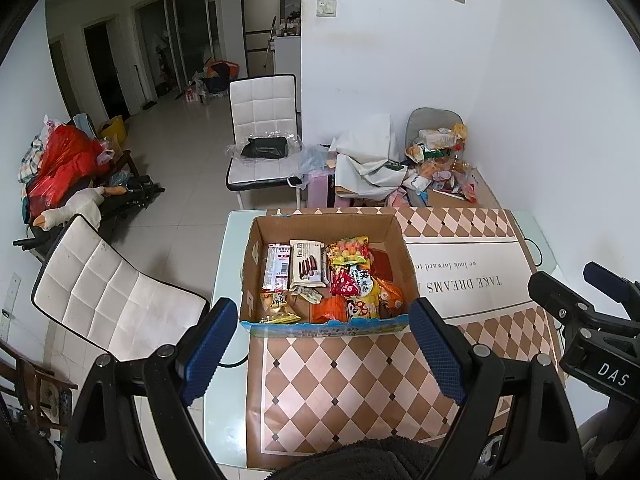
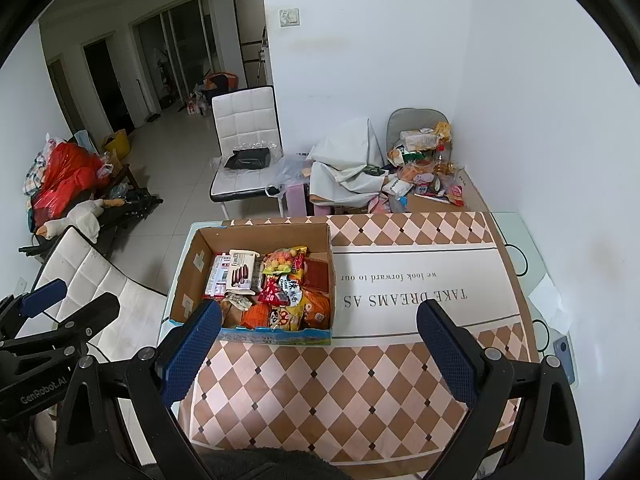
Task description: Organize snacks
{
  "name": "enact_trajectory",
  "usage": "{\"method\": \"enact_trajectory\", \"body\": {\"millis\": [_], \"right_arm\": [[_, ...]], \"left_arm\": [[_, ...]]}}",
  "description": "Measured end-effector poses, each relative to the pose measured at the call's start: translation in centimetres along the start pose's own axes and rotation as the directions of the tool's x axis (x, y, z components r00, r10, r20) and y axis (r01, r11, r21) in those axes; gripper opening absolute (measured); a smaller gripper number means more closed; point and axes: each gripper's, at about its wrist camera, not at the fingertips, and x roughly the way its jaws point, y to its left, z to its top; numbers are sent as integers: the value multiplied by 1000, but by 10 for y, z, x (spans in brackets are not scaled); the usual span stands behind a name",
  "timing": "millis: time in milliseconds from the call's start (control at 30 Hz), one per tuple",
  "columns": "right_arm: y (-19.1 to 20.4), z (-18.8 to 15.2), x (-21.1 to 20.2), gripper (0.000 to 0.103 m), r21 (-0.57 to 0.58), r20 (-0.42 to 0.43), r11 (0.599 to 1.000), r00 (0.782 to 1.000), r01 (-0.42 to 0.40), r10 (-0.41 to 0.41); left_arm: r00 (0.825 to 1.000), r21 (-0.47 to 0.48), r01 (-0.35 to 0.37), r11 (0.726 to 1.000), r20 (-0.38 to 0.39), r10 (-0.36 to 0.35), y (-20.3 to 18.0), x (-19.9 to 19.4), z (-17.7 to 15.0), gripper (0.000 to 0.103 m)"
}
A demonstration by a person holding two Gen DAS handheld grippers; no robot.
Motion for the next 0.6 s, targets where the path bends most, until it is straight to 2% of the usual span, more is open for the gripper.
{"method": "enact_trajectory", "body": {"millis": [600], "right_arm": [[-1, -2, 1, 100, 3, 0, 1000, 1000, 2, -2]], "left_arm": [[1000, 4, 11, 1000, -12, -11, 1, 0, -9, 88]]}}
